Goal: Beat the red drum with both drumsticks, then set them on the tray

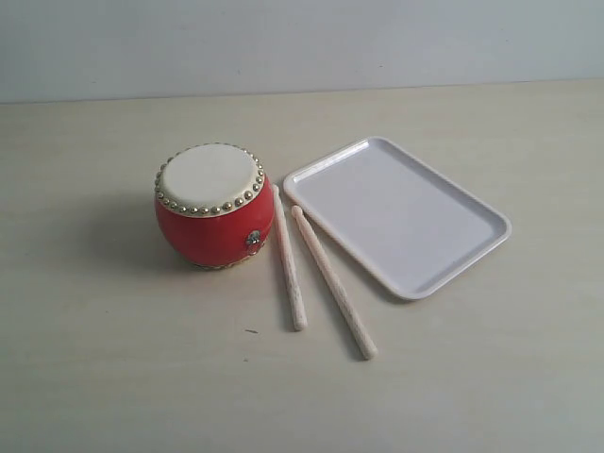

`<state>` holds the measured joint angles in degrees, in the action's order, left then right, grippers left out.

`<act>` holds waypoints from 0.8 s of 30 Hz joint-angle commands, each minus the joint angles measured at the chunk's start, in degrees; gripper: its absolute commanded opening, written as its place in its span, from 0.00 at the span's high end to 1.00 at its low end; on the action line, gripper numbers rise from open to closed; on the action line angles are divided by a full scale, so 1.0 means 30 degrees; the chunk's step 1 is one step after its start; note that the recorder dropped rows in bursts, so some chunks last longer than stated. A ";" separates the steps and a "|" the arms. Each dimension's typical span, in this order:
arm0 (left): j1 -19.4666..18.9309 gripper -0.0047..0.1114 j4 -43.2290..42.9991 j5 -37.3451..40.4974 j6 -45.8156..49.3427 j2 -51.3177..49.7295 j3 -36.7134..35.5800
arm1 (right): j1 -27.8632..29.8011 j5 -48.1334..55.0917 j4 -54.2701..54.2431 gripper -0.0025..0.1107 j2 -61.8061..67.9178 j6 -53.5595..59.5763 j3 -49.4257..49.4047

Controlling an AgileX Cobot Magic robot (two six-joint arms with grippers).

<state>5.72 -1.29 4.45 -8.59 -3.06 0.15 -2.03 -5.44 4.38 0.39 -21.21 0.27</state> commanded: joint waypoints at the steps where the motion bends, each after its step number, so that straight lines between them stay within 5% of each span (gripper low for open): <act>1: -0.0039 0.96 -0.0036 -0.0038 -0.0091 0.0154 -0.0051 | 0.0124 0.1558 0.0013 0.98 -0.0131 0.0038 -0.0092; 18: -0.0039 0.96 -0.0036 -0.0038 -0.0098 0.0154 -0.0051 | -0.0429 0.1815 -0.0644 0.98 0.1174 -0.2335 0.0381; 24: -0.0039 0.96 -0.0036 -0.0038 -0.0098 0.0154 -0.0051 | -0.0650 -0.2006 -0.1460 0.98 0.2181 -0.4023 0.0444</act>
<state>5.72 -1.29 4.45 -8.59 -3.06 0.15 -3.75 -5.55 1.77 6.14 -29.34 1.22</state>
